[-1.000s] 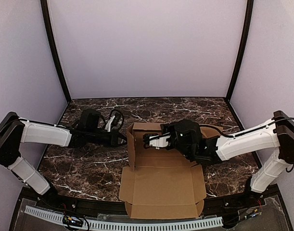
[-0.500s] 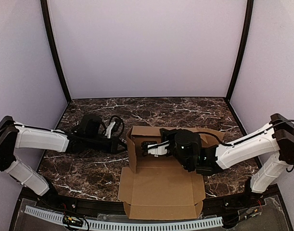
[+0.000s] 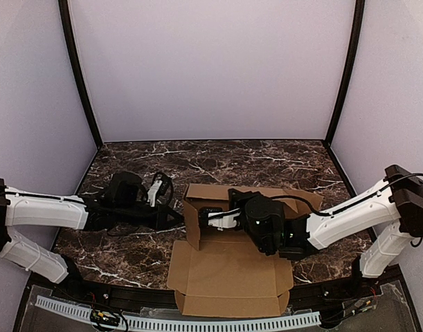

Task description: Fold the paper box

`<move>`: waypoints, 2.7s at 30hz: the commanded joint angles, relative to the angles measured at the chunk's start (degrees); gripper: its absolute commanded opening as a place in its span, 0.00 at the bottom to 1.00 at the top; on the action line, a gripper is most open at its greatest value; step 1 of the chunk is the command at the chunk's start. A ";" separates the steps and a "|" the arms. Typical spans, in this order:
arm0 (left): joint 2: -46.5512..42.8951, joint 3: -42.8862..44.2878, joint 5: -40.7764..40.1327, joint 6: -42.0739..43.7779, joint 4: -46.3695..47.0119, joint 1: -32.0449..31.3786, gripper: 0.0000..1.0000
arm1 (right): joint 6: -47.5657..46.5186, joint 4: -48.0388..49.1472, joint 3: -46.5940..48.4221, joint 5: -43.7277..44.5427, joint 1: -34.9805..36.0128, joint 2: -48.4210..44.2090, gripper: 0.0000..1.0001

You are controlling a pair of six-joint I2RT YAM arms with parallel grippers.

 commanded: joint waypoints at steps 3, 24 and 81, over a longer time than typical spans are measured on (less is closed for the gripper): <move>-2.87 -6.13 -1.76 2.49 4.56 -0.88 0.31 | 7.82 -13.48 -0.31 1.06 1.86 0.64 0.00; 3.43 -5.80 0.29 11.07 16.39 -1.97 0.44 | 15.10 -22.82 0.46 2.31 4.88 -0.74 0.00; 7.09 -0.18 -30.07 20.16 27.52 -11.71 0.49 | 39.17 -52.03 12.12 5.35 7.30 5.61 0.00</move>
